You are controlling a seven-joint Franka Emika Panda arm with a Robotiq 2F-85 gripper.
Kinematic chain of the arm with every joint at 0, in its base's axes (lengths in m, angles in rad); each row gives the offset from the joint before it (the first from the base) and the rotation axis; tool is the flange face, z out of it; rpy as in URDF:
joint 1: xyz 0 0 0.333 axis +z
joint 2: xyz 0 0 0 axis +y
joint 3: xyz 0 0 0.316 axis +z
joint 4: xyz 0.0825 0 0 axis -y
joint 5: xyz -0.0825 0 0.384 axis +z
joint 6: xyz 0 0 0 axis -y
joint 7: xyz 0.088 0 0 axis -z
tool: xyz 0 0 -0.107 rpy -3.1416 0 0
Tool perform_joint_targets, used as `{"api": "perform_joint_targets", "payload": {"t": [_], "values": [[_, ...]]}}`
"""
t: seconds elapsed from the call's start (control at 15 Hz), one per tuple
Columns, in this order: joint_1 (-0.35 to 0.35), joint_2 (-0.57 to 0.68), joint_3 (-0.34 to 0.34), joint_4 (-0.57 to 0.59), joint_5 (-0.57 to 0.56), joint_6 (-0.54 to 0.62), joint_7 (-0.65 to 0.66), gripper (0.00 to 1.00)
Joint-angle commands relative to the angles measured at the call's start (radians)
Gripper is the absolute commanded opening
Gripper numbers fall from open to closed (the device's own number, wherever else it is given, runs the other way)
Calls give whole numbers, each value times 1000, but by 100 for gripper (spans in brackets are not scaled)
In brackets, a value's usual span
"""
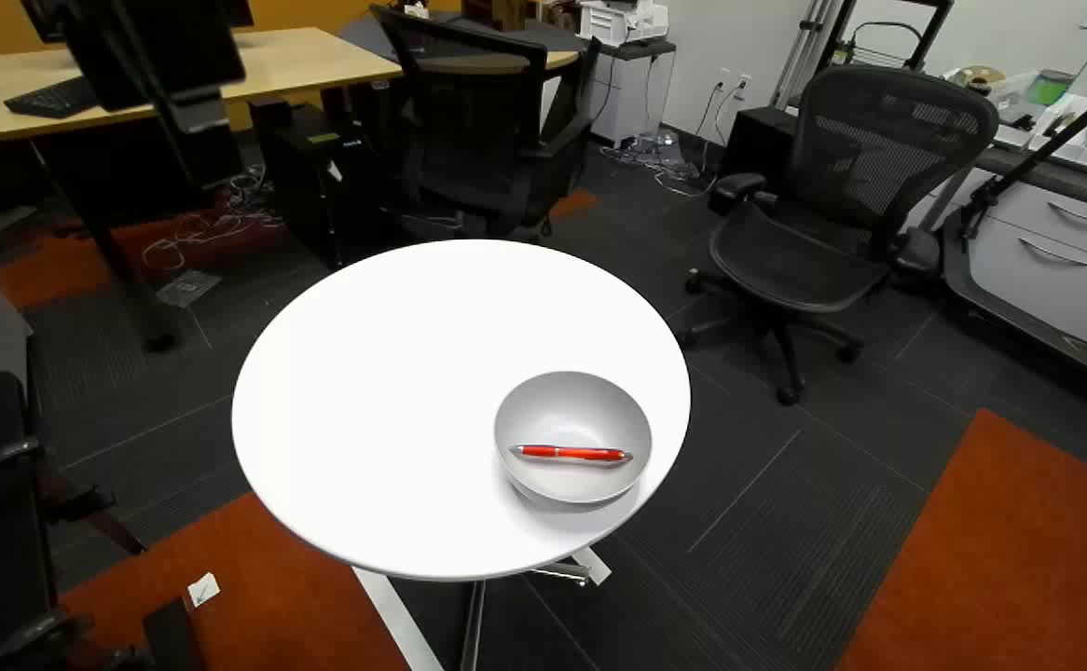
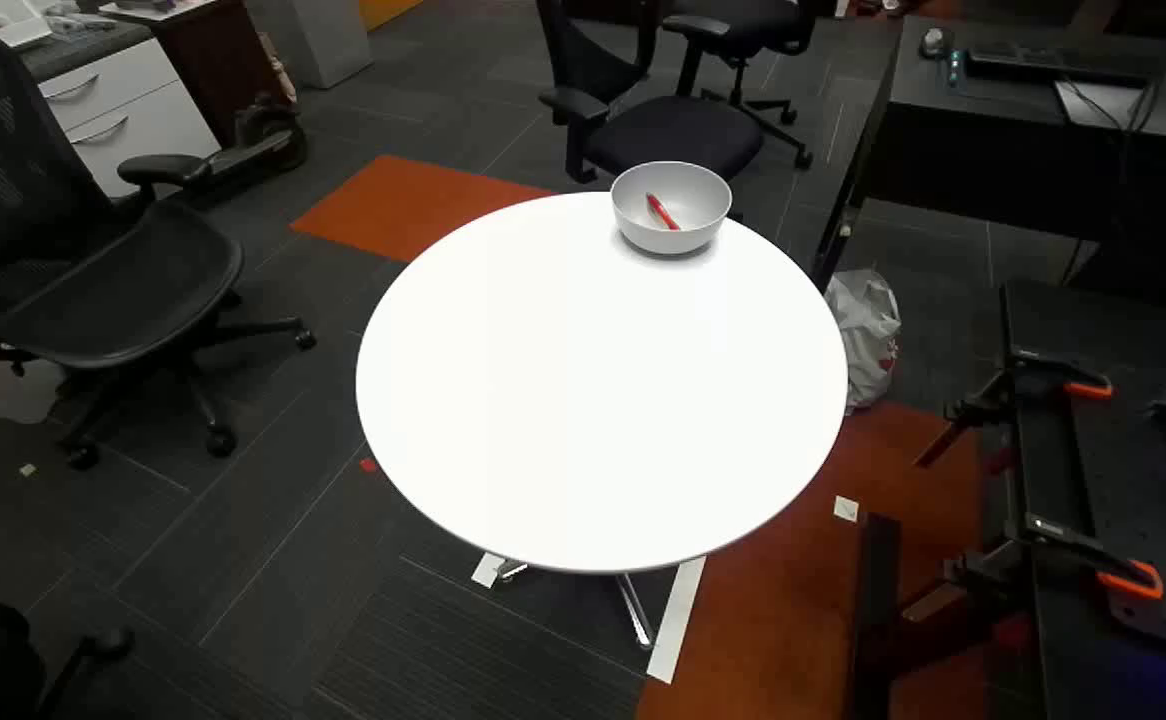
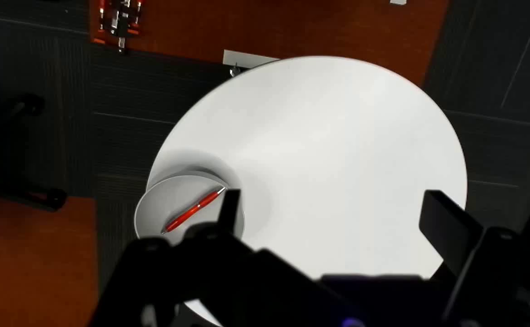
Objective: Remove the red pen from the bowl and put it on the table
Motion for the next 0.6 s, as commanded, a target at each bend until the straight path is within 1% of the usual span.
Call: {"api": "perform_joint_targets", "payload": {"t": [0.0, 0.2, 0.4, 0.53], "values": [[-21, 3, 18, 2, 9, -2, -7, 100], [-21, 3, 18, 2, 9, -2, -7, 100], [-17, 55, 8, 40, 51, 17, 9, 100], [-17, 99, 8, 64, 90, 52, 35, 100]]}}
